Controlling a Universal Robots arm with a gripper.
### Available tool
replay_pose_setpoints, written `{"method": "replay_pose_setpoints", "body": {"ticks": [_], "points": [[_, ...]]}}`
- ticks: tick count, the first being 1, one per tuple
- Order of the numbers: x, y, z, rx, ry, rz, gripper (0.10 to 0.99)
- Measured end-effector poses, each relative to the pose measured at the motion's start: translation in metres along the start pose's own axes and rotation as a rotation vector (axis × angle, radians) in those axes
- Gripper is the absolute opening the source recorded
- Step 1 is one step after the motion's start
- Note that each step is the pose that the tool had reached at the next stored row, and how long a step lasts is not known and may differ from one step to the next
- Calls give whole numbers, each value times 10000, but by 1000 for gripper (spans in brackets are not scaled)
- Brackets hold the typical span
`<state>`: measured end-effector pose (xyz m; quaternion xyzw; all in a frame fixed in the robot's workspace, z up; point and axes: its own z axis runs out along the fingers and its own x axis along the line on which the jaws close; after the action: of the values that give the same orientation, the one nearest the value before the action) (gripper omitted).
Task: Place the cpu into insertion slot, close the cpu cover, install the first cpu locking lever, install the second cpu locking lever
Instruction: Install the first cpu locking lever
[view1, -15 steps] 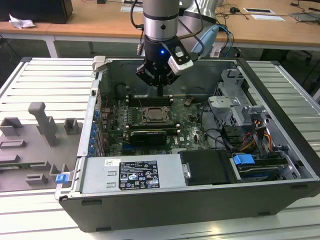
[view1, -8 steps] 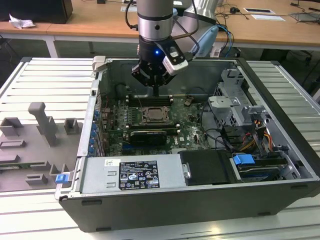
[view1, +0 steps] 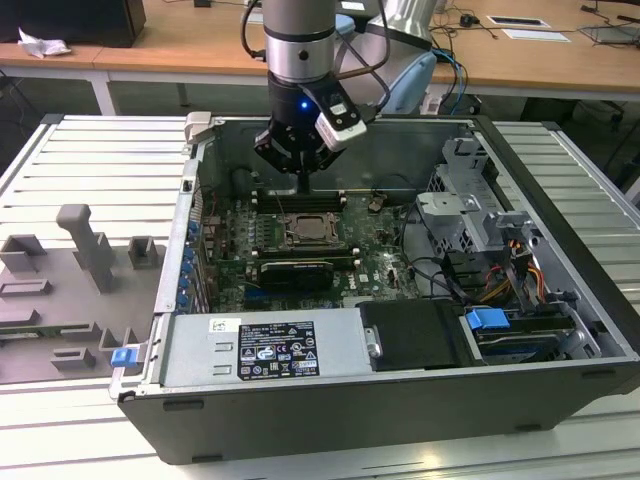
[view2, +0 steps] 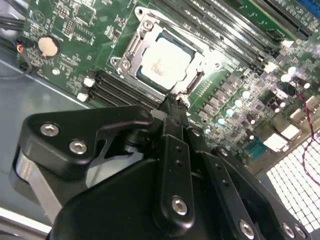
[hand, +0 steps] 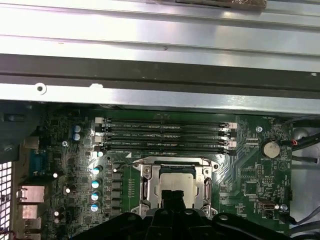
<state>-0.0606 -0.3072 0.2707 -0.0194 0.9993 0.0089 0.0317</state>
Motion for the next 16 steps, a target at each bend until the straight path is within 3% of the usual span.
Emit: {"method": "replay_pose_setpoints", "body": {"ticks": [5, 16], "points": [[203, 8, 12, 1, -1, 0, 106], [434, 15, 61, -3, 19, 60, 106]]}}
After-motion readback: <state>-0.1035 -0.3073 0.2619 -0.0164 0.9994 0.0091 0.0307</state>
